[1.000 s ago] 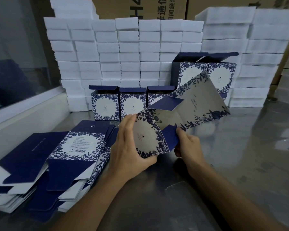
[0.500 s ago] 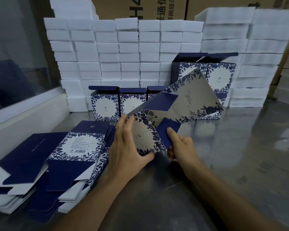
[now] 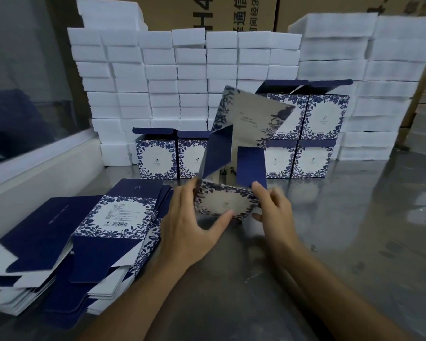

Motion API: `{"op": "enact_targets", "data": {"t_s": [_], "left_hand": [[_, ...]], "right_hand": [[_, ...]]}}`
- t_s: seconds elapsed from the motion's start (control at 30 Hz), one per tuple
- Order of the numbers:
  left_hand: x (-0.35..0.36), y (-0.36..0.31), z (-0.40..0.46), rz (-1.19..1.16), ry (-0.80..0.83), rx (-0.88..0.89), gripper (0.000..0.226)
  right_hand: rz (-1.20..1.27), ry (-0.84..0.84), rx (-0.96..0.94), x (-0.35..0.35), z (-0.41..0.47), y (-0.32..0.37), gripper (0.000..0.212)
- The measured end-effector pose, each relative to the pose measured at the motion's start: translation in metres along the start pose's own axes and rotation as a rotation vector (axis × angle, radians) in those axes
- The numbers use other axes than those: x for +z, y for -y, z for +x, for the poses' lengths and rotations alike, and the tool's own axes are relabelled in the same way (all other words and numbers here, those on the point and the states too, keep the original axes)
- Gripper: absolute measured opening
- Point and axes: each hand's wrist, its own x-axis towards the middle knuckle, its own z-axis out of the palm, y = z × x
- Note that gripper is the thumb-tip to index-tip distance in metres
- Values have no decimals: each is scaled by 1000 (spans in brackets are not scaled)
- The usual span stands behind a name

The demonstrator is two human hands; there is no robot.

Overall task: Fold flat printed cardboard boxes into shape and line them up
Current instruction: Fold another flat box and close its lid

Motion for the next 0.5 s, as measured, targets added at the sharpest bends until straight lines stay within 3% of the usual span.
{"op": "enact_targets", "data": {"t_s": [0.13, 0.27, 0.5], "left_hand": [[0, -1, -2, -71, 77, -6, 89], [3, -6, -2, -241, 72, 13, 80], [8, -5, -3, -400, 56, 24, 41]], "right_hand": [[56, -48, 53, -4, 5, -6, 35], [100, -91, 60, -4, 9, -4, 47], [107, -102, 62, -6, 10, -3, 65]]}}
